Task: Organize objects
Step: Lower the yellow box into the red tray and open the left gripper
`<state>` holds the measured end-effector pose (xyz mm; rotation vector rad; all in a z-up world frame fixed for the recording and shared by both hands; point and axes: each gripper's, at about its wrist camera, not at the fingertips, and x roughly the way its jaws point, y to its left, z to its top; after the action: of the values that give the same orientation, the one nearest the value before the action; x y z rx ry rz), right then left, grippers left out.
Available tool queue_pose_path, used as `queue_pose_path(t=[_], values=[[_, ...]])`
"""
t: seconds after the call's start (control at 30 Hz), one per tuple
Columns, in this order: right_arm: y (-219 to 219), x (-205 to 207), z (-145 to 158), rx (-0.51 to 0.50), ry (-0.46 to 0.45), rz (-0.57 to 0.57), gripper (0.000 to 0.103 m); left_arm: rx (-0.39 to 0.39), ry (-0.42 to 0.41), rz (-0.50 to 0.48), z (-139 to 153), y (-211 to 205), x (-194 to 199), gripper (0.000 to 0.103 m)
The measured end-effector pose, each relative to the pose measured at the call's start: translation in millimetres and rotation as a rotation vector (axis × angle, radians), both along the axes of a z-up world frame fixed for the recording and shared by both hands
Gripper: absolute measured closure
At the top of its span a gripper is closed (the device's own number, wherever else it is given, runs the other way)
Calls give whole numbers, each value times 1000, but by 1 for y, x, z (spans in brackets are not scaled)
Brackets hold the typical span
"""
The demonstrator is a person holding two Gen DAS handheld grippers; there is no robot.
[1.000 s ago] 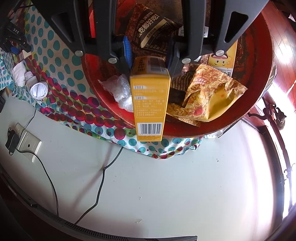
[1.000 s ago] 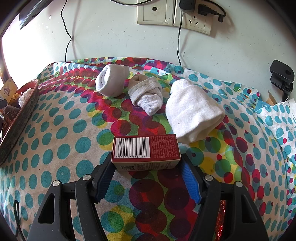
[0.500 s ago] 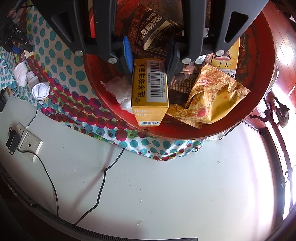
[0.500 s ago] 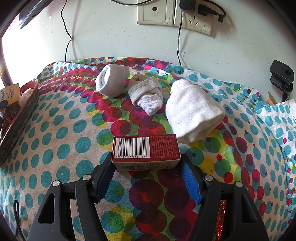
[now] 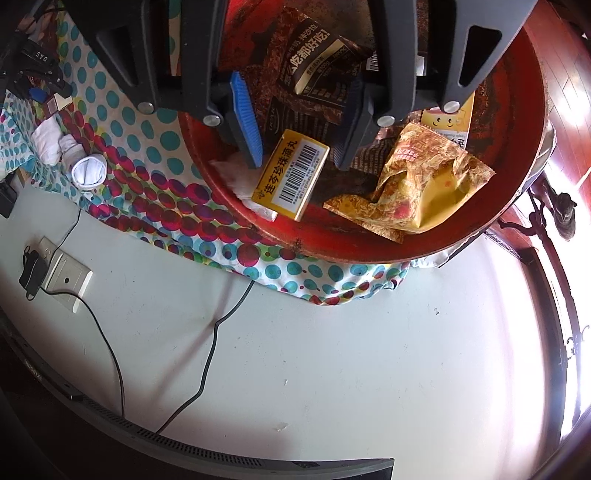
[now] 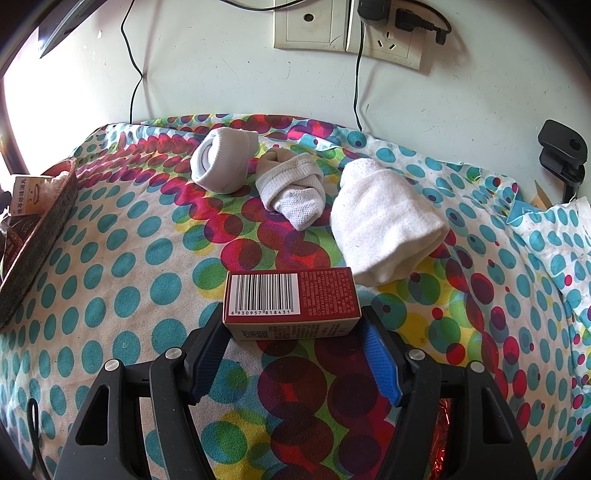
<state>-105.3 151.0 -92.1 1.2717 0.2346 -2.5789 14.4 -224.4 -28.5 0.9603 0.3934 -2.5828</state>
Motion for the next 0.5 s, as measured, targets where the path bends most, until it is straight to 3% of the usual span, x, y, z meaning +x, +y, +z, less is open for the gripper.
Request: queue_pose_path(t=[0.5], values=[[-14, 12, 7, 84, 79, 38, 42, 28, 48, -2, 12, -8, 7, 55]])
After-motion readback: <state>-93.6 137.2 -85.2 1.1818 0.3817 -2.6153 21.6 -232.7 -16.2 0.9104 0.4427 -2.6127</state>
